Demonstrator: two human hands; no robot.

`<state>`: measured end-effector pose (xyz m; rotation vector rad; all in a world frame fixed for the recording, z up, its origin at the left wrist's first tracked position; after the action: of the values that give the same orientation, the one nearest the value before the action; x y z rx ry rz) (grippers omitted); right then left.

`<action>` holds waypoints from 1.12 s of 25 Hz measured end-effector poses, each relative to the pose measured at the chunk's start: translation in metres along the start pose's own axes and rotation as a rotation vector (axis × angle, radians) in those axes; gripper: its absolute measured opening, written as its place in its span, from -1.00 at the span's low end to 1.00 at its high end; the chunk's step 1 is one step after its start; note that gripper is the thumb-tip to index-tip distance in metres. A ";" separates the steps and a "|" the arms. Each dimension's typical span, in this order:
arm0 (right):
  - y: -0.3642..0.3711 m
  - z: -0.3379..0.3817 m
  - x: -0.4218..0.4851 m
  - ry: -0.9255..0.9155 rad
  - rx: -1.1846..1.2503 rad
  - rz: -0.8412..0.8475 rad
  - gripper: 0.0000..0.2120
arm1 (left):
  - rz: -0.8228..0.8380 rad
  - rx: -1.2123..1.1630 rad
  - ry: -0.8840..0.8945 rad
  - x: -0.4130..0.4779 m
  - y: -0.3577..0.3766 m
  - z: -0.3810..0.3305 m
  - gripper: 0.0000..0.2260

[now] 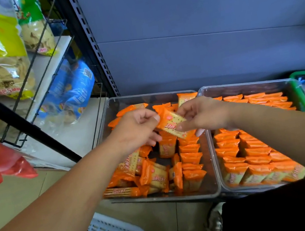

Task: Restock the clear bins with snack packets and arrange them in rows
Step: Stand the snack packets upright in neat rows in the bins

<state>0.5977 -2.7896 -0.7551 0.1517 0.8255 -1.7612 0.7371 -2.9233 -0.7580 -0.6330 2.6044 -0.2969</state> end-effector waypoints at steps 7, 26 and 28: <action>-0.017 -0.028 0.007 0.087 -0.119 -0.083 -0.77 | 0.654 0.781 -0.006 -0.001 0.078 0.068 -0.12; -0.009 -0.021 0.004 0.024 -0.157 -0.052 -0.83 | 0.620 0.756 -0.071 0.006 0.066 0.062 -0.34; -0.010 -0.020 0.003 0.021 -0.143 -0.050 -0.84 | 0.647 0.738 -0.047 0.004 0.065 0.058 -0.24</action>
<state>0.5819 -2.7791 -0.7673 0.0553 0.9751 -1.7424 0.7363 -2.8745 -0.8303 0.4348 2.2455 -0.9278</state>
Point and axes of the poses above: each hand's wrist, its own x-axis towards the middle knuckle, its own y-axis out of the palm, z = x × y, the point moved 6 cm from there along x, towards the middle knuckle, and after that the axes turned 3 degrees about -x, right-handed, at the moved point
